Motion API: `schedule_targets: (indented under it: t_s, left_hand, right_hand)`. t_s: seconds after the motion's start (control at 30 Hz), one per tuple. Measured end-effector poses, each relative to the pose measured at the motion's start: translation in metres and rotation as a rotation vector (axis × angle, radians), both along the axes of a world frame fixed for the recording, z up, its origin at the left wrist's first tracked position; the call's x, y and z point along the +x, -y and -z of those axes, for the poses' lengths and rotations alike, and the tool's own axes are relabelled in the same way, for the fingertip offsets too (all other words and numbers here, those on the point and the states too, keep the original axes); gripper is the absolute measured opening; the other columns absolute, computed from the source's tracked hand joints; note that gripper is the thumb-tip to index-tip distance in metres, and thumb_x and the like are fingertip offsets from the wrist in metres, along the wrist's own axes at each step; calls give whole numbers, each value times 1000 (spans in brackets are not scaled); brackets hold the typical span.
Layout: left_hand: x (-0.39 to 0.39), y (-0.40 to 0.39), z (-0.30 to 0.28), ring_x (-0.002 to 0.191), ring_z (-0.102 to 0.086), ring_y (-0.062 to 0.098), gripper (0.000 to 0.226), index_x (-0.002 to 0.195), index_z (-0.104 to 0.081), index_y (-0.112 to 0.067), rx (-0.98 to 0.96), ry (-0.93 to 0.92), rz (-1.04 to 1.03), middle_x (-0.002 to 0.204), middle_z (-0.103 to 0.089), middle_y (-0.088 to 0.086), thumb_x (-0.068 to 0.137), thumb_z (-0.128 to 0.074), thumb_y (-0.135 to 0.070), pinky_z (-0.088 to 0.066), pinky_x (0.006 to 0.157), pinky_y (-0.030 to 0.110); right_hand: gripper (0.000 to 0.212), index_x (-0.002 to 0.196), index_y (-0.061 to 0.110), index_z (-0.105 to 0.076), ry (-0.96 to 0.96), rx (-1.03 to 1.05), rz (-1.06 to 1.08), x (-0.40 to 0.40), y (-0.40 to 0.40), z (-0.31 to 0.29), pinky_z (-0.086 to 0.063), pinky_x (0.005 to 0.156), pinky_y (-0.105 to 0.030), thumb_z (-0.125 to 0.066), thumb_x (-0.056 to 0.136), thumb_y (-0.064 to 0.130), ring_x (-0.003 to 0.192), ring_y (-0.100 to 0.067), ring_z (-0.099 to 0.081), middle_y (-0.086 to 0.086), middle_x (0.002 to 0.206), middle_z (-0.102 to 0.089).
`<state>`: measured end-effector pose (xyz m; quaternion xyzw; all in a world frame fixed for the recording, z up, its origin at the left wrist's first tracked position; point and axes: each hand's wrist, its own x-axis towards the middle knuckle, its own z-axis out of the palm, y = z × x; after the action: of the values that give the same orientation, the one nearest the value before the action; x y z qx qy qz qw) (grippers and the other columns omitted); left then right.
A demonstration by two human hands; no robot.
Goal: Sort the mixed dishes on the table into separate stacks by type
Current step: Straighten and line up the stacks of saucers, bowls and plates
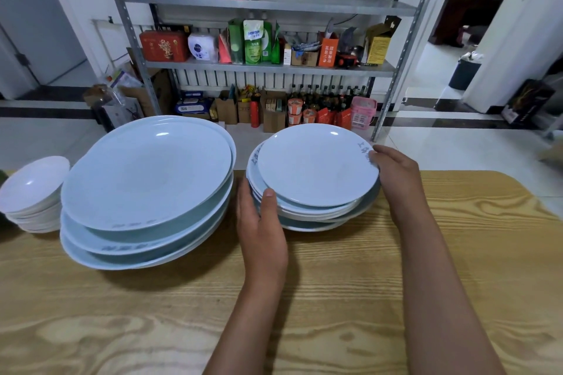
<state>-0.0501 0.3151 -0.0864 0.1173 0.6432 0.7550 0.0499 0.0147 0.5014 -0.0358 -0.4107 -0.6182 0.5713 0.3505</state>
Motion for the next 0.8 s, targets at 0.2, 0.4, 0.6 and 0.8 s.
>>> schedule_targets:
  t_s: [0.2, 0.4, 0.6, 0.8]
  left_hand:
    - [1, 2, -5, 129, -41, 0, 52, 139, -43, -39, 41, 21, -10, 138, -47, -20, 88, -46, -41, -33, 113, 39]
    - [-2, 0, -5, 127, -42, -3, 44, 137, -46, -36, 72, 47, -50, 133, -50, -25, 93, -45, -31, -31, 113, 36]
    - [-2, -1, -4, 125, -40, -5, 41, 140, -42, -33, 14, 82, -42, 127, -46, -32, 100, -42, -27, -29, 108, 25]
    - [0, -3, 0, 138, -24, 0, 50, 149, -29, -29, -78, 75, -10, 152, -29, -16, 100, -41, -32, -19, 113, 27]
  right_hand:
    - [11, 76, 18, -72, 42, 6, -31, -2, 4, 2, -51, 93, -43, -66, 85, 22, 101, -29, -65, -10, 96, -73]
    - [12, 92, 15, -73, 50, -45, -34, 2, 1, 1, -54, 86, -37, -65, 86, 22, 99, -24, -67, -6, 99, -74]
    - [34, 92, 3, -69, 60, -43, 24, 0, 2, 2, -46, 68, -30, -60, 88, 36, 82, -25, -66, -10, 85, -71]
    - [38, 83, -2, -62, 67, -35, 49, -5, 0, 10, -43, 66, -30, -60, 84, 36, 69, -18, -55, -4, 72, -64]
